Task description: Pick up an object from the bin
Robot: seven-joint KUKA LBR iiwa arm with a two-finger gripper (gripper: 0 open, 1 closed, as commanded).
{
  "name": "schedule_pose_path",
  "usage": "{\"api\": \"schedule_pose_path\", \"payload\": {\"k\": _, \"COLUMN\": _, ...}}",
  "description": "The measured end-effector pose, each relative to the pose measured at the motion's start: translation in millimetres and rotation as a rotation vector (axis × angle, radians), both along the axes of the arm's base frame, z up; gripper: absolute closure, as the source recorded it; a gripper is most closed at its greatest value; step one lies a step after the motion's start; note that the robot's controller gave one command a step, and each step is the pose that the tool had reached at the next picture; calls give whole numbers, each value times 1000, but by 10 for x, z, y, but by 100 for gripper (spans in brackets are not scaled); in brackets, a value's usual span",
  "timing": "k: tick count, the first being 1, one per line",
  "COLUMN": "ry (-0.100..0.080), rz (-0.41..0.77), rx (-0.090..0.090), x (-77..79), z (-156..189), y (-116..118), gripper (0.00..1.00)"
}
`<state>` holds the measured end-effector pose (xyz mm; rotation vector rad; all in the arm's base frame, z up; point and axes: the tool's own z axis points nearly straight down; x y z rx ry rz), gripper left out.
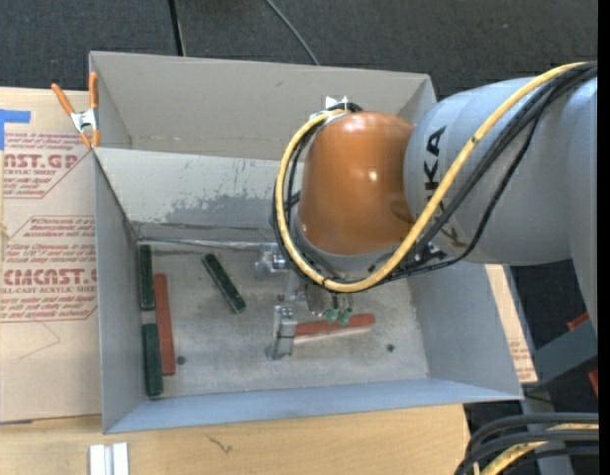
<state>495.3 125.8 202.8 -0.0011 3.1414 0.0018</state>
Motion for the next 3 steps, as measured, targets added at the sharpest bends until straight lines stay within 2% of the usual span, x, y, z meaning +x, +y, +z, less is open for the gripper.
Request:
{"api": "schedule_pose_path", "payload": {"k": 1, "ry": 0, "rz": 0, "rx": 0, "x": 0, "z": 0, "y": 0, "gripper": 0}}
{"api": "schedule_pose_path", "payload": {"k": 2, "ry": -6, "rz": 88, "rx": 0, "x": 250, "z": -587, "y": -468, "gripper": 0}}
{"api": "schedule_pose_path", "payload": {"k": 3, "ry": 1, "rz": 112, "rx": -1, "x": 690, "z": -823, "y": -678, "gripper": 0}}
